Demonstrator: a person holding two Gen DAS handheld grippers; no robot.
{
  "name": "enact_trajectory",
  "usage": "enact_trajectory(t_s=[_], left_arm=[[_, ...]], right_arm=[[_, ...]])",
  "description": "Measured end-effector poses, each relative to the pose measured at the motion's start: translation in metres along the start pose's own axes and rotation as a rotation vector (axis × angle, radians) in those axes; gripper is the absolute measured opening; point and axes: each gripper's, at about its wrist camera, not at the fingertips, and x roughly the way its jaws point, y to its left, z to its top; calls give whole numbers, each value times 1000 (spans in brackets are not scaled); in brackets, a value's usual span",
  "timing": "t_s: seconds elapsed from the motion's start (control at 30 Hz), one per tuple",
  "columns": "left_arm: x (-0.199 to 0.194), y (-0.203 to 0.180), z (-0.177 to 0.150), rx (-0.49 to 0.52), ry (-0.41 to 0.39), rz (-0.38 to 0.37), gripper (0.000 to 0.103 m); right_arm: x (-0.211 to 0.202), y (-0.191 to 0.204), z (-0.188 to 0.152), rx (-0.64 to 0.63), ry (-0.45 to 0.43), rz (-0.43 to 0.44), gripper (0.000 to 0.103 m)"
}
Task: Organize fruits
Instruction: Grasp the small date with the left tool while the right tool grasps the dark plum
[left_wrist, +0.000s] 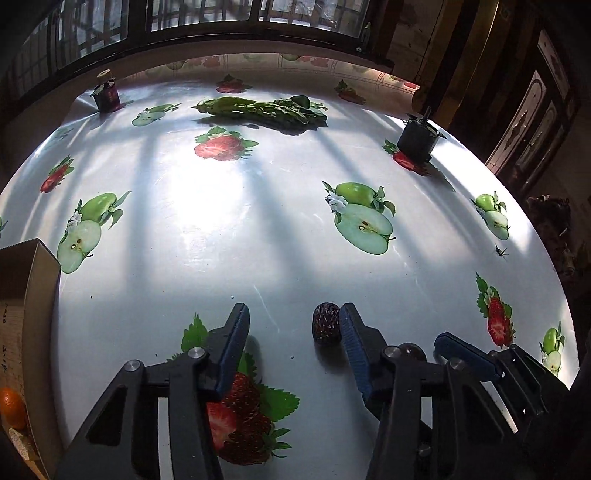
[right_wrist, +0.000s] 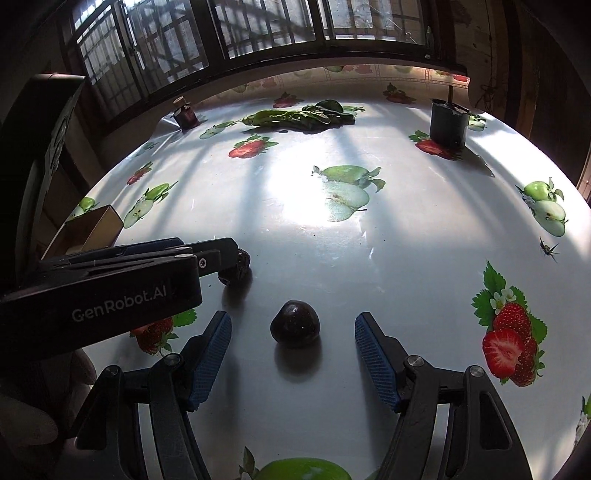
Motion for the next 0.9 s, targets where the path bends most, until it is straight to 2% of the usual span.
enact_trajectory(t_s=[0.1,0.23,0.27,0.3,0.37,0.47,0.67,0.9], left_arm=[[9,-5,-1,16,23,2,48],[10,-11,-2,44,7,22,46],[10,-11,-2,44,5,22,35],[10,-12,-2,45,7,18,17],[10,-11,-3,36,10,3,18],[6,-9,-5,21,8,8,18],[-23,-7,-10,11,-42,5,18],[-62,5,-26,6,-110,20,18]], right_arm=[[1,3,0,-23,-5,-15,72],[5,3,1,-29,6,-18,54],[5,3,0,-29,6,-16,50],[5,2,0,-30,5,-20,48],[5,2,0,-32,3,-20,36],[3,2,0,-31,-6,-27,31],[-4,0,-1,-27,-37,-41,28],[-19,-21,0,83,-80,40,25]])
